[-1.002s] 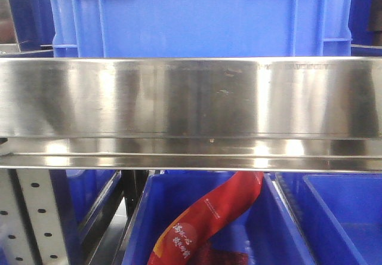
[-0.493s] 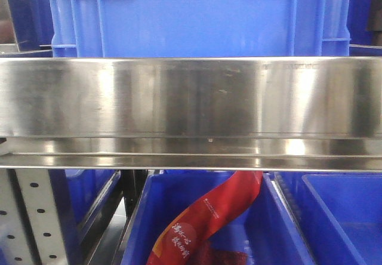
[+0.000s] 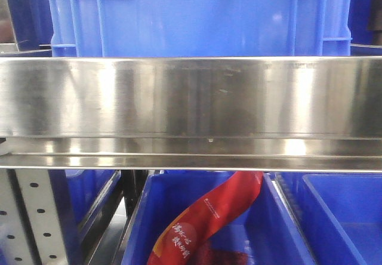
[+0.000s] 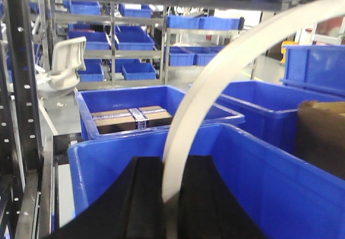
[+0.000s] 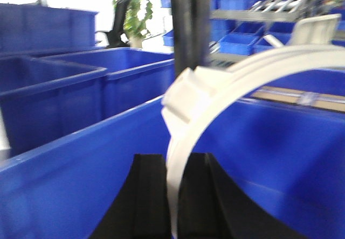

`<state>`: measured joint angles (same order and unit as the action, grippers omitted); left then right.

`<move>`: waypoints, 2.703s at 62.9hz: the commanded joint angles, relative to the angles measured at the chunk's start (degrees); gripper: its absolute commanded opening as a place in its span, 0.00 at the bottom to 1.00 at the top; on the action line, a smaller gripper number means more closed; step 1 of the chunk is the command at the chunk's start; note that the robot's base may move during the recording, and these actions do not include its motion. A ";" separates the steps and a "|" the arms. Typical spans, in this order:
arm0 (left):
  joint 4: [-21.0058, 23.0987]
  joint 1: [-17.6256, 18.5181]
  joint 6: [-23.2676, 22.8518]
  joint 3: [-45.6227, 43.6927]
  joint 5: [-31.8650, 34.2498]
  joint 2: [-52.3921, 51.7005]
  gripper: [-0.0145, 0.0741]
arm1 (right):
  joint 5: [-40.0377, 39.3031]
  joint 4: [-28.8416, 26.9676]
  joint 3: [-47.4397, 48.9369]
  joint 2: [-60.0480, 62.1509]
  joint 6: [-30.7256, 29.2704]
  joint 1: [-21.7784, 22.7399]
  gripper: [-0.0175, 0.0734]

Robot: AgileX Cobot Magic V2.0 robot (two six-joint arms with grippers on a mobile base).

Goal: Grab PVC pipe and place in blue bin

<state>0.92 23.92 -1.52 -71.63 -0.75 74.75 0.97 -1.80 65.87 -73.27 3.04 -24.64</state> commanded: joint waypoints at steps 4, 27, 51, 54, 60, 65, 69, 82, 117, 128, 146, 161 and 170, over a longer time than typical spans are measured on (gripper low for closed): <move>3.58 0.40 -0.13 -2.41 1.19 2.91 0.04 | -0.48 -0.07 3.57 -4.79 -0.13 -1.60 0.01; 2.39 3.80 -0.13 -2.54 -1.70 3.27 0.63 | 6.51 -0.07 5.93 -6.44 -0.13 -1.65 0.46; 2.39 3.93 -0.13 -2.54 -1.70 3.02 0.66 | 8.63 -0.07 5.93 -4.13 -0.13 -1.65 0.54; 2.39 3.93 -0.13 -2.54 -1.70 2.59 0.66 | 8.63 -0.07 5.93 -3.21 -0.13 -1.65 0.49; 2.39 3.93 -0.13 -2.54 -1.95 1.28 0.58 | 8.63 -0.07 5.93 -1.16 -0.13 -1.65 0.38; 2.51 3.93 -0.13 -2.54 -3.34 -0.66 0.41 | 9.43 -0.07 5.93 0.69 -0.13 -1.65 0.22; 2.79 4.44 -0.13 -2.54 -5.10 -2.45 0.22 | 11.88 -0.07 5.93 2.24 -0.13 -1.65 0.07; 2.79 5.06 -0.13 -2.54 -7.54 -6.80 0.04 | 16.47 -0.07 5.93 5.96 -0.13 -1.65 0.01; -0.35 5.06 -0.13 -1.93 -21.81 -24.08 0.04 | 31.57 0.04 6.64 24.68 -0.13 -1.75 0.01; -0.14 5.06 -0.13 6.42 -22.62 -28.43 0.04 | 31.40 2.78 1.96 27.40 -0.13 -1.75 0.01; 7.91 5.06 -0.13 28.79 -11.04 -35.93 0.04 | 16.93 -3.28 -21.97 33.47 -0.13 -1.75 0.01; 8.82 5.06 -0.13 33.75 -5.46 -41.46 0.04 | 9.14 -7.32 -25.40 37.29 -0.13 -1.75 0.01; 8.82 5.06 -0.13 33.75 -2.86 -42.45 0.04 | 7.15 -7.32 -25.40 37.53 -0.13 -1.75 0.01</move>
<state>9.18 28.62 -1.44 -37.98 -6.22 32.85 10.24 -8.85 40.45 -35.96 3.04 -26.30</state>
